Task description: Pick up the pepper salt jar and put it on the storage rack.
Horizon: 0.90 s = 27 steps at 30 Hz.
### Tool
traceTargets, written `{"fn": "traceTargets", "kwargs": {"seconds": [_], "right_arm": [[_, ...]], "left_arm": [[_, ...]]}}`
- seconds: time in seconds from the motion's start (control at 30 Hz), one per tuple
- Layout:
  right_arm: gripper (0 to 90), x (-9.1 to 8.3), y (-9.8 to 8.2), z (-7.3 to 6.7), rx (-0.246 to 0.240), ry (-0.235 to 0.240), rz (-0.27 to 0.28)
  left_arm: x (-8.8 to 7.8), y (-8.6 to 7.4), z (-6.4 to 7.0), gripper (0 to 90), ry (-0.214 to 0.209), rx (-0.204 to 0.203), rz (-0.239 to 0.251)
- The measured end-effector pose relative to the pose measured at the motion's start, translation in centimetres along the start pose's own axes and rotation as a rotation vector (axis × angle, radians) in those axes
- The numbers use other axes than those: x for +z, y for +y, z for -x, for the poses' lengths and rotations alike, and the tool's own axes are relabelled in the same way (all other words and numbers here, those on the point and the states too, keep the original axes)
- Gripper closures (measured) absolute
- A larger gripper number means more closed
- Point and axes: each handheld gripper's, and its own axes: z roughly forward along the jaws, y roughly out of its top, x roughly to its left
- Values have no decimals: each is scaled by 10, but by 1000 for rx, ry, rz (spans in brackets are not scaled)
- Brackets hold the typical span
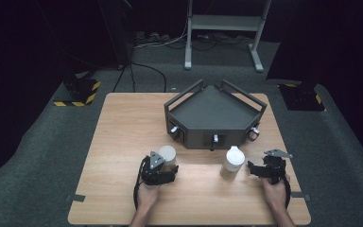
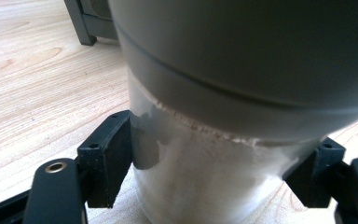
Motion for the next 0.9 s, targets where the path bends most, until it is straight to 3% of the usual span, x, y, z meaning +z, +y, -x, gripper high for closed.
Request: {"fn": "traceTargets", "kwargs": {"seconds": [0.23,0.73,0.9], "right_arm": [[78,0,0,0,0,0,0],[78,0,0,0,0,0,0],[78,0,0,0,0,0,0]], "left_arm": [[-1,-2,7,271,23,36,16],[-2,-3,9,284,31,39,30],[-5,0,4,286,7,16,28]]}}
